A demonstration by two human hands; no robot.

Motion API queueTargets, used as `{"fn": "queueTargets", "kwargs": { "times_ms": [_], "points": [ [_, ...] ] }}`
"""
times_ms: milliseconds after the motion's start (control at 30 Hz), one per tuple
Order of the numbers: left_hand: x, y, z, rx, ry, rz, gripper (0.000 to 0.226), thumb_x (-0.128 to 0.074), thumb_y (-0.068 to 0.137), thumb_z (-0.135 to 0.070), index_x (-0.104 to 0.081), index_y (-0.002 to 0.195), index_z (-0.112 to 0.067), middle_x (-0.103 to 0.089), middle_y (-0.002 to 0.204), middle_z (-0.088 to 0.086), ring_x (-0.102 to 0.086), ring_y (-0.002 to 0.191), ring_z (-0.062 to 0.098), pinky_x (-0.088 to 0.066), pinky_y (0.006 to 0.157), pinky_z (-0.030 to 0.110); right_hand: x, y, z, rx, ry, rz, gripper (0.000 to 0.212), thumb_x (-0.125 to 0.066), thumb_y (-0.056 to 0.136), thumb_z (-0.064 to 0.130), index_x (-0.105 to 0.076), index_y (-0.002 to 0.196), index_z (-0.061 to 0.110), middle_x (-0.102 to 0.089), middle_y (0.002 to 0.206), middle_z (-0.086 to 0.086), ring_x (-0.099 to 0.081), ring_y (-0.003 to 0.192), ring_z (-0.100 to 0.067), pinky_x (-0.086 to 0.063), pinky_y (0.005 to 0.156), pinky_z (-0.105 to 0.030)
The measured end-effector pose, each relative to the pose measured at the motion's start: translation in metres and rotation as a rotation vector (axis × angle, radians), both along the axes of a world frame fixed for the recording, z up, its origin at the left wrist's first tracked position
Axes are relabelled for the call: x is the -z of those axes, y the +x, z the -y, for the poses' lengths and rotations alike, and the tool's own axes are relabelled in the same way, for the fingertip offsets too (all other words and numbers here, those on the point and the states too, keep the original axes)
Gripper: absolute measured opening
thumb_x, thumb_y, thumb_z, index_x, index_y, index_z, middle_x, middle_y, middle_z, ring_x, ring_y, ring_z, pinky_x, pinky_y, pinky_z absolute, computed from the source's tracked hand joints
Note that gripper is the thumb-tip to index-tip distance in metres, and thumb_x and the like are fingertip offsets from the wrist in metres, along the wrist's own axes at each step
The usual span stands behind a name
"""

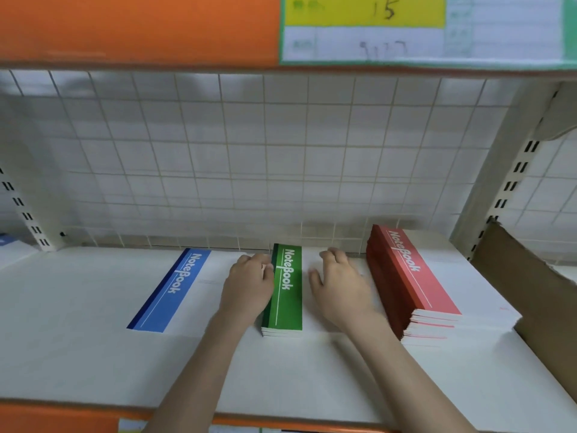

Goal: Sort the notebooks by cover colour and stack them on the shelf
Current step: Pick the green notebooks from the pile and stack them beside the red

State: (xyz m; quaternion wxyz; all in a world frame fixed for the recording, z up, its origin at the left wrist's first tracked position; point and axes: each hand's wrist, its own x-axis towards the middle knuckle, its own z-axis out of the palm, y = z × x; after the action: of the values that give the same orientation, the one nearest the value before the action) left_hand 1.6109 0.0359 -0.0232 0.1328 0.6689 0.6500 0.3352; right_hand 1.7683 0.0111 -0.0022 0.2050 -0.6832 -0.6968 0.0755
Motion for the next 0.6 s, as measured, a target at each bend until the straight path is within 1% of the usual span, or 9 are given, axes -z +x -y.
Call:
{"fn": "queueTargets", "kwargs": {
  "times_ms": [67,133,267,333,433,500,600],
  "points": [
    [-0.004,-0.011,0.004,0.007,-0.01,-0.044,0.031,-0.044,0.097,-0.023,-0.059,0.122,-0.012,-0.056,0.117,0.009,-0.053,0.108,0.024,-0.046,0.092,0.039,-0.001,-0.011,0.003,-0.032,-0.01,0.014,0.046,-0.035,0.099,0.035,-0.036,0.139,0.012,-0.03,0.15,-0.002,-0.032,0.134,-0.022,-0.035,0.104,-0.038],
    [-0.007,-0.025,0.008,0.01,-0.025,-0.086,0.033,-0.043,0.098,-0.026,-0.056,0.126,-0.014,-0.055,0.122,0.009,-0.051,0.114,0.023,-0.045,0.095,0.04,-0.001,-0.025,0.006,-0.052,-0.009,0.029,0.044,-0.036,0.099,0.035,-0.038,0.136,0.011,-0.034,0.147,-0.002,-0.035,0.132,-0.022,-0.036,0.102,-0.036],
    [-0.014,-0.065,0.023,0.008,-0.082,-0.1,0.037,-0.044,0.098,-0.029,-0.049,0.132,-0.016,-0.045,0.134,0.007,-0.049,0.119,0.024,-0.043,0.098,0.041,-0.005,-0.064,0.011,-0.095,-0.016,0.026,0.034,-0.038,0.098,0.028,-0.043,0.127,0.011,-0.044,0.135,-0.003,-0.044,0.122,-0.023,-0.04,0.094,-0.035],
    [-0.017,-0.093,0.032,-0.033,-0.087,-0.106,0.038,-0.044,0.098,-0.028,-0.048,0.133,-0.015,-0.043,0.134,0.007,-0.049,0.119,0.025,-0.043,0.097,0.042,-0.008,-0.092,0.014,-0.166,-0.017,0.015,0.037,-0.038,0.098,0.028,-0.042,0.13,0.012,-0.041,0.139,-0.002,-0.045,0.123,-0.023,-0.04,0.096,-0.034],
    [-0.021,-0.143,0.045,-0.09,-0.059,-0.139,0.036,-0.043,0.098,-0.027,-0.049,0.13,-0.013,-0.047,0.125,0.009,-0.048,0.117,0.026,-0.044,0.096,0.042,-0.011,-0.141,0.018,-0.273,-0.015,0.011,0.043,-0.038,0.098,0.029,-0.038,0.137,0.014,-0.035,0.146,0.0,-0.041,0.129,-0.021,-0.036,0.104,-0.036],
    [-0.02,-0.176,0.057,-0.096,-0.048,-0.133,0.036,-0.044,0.098,-0.026,-0.047,0.132,-0.013,-0.049,0.126,0.008,-0.049,0.118,0.022,-0.044,0.097,0.037,-0.012,-0.174,0.023,-0.334,-0.039,0.016,0.042,-0.039,0.098,0.029,-0.038,0.137,0.015,-0.037,0.143,-0.001,-0.043,0.127,-0.024,-0.034,0.106,-0.039],
    [-0.018,-0.224,0.079,-0.075,-0.072,-0.107,0.039,-0.044,0.099,-0.026,-0.043,0.136,-0.015,-0.051,0.128,0.006,-0.051,0.116,0.017,-0.042,0.096,0.027,-0.011,-0.224,0.033,-0.408,-0.084,0.033,0.04,-0.04,0.098,0.03,-0.04,0.135,0.015,-0.04,0.139,-0.002,-0.048,0.121,-0.027,-0.035,0.103,-0.045]
  ]
}}
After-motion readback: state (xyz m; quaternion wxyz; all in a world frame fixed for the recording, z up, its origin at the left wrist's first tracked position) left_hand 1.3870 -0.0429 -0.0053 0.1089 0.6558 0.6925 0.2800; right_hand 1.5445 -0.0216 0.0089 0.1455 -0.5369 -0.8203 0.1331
